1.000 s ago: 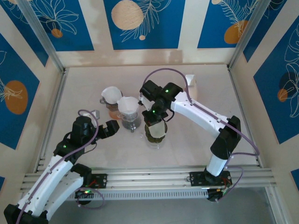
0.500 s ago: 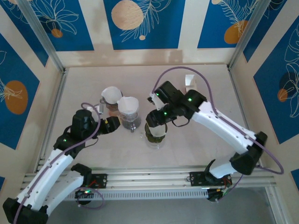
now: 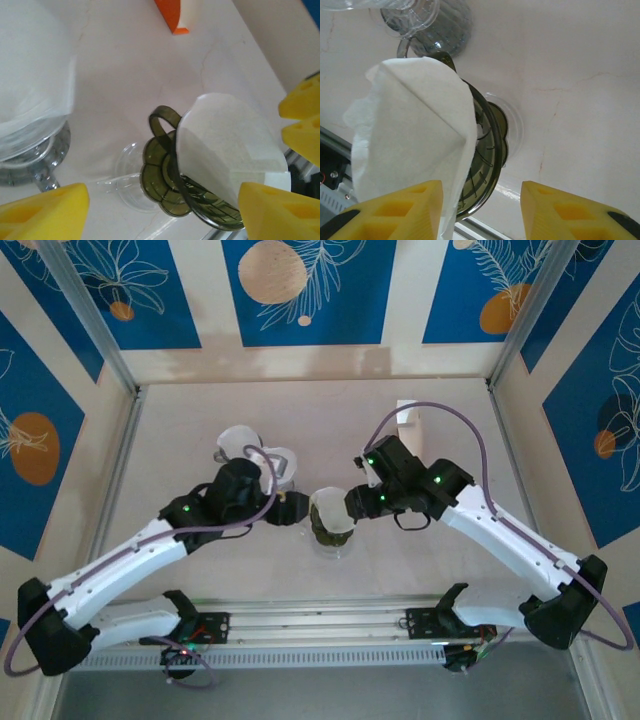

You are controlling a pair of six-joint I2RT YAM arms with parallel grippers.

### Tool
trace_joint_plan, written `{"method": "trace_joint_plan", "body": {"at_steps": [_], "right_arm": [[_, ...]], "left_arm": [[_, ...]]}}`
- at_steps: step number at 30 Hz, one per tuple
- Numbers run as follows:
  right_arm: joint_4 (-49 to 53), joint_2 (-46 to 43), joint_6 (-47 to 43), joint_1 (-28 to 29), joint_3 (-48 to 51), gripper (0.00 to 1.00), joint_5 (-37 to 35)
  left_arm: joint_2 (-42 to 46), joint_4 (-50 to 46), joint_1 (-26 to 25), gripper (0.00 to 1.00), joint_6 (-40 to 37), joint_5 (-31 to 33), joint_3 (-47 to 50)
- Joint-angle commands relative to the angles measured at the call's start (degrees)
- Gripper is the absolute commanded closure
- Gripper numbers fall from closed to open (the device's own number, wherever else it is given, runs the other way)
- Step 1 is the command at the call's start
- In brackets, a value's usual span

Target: Place the coffee filter in the dripper

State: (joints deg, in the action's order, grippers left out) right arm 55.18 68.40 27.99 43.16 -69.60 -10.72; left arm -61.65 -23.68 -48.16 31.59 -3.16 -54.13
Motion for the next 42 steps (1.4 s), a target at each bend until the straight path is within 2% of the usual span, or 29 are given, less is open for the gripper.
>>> {"method": "trace_joint_plan", "body": {"at_steps": [1, 8, 14, 17, 29, 31, 34, 41, 42], "right_arm": [[-2.14, -2.8, 1.28, -0.75, 1.14, 0.54, -0.95], [-2.57, -4.07, 1.06, -1.32, 2.72, 0.53, -0.31], [-3.73, -3.33, 0.56, -1.5, 2.73, 0.53, 1.01], [-4.0, -1.87, -0.06, -1.45, 1.87, 0.55, 2.2], [-4.23, 1.58, -1.16, 1.65, -0.36, 0.57, 2.07], [-3.79, 2.06, -1.27, 2.18, -0.68, 0.64, 1.34], [-3.02, 2.43, -1.22, 2.59, -0.88, 0.8, -0.07], [-1.4, 3.18, -1.52, 3.4, -1.49, 1.0, -3.61], [-1.01, 3.35, -1.53, 3.43, -1.66, 1.0, -4.38]], "left_arm": [[-3.22, -2.15, -3.97, 0.18, -4.3, 7.08, -4.83], [-8.23, -5.29, -5.96, 0.21, -5.5, 10.52, -7.84], [-8.45, -7.11, -6.34, 0.33, -5.4, 10.54, -6.59], [-8.05, -7.45, -6.33, 0.36, -5.06, 10.72, -5.84], [-7.48, -6.43, -6.33, 0.37, -4.7, 10.63, -4.77], [-7.52, -6.31, -6.33, 0.36, -4.7, 10.63, -4.7], [-7.48, -6.23, -6.33, 0.37, -4.7, 10.74, -4.62], [-7.51, -6.0, -6.35, 0.36, -4.53, 10.62, -4.47], [-7.46, -6.05, -6.3, 0.35, -4.39, 10.71, -4.43]]}}
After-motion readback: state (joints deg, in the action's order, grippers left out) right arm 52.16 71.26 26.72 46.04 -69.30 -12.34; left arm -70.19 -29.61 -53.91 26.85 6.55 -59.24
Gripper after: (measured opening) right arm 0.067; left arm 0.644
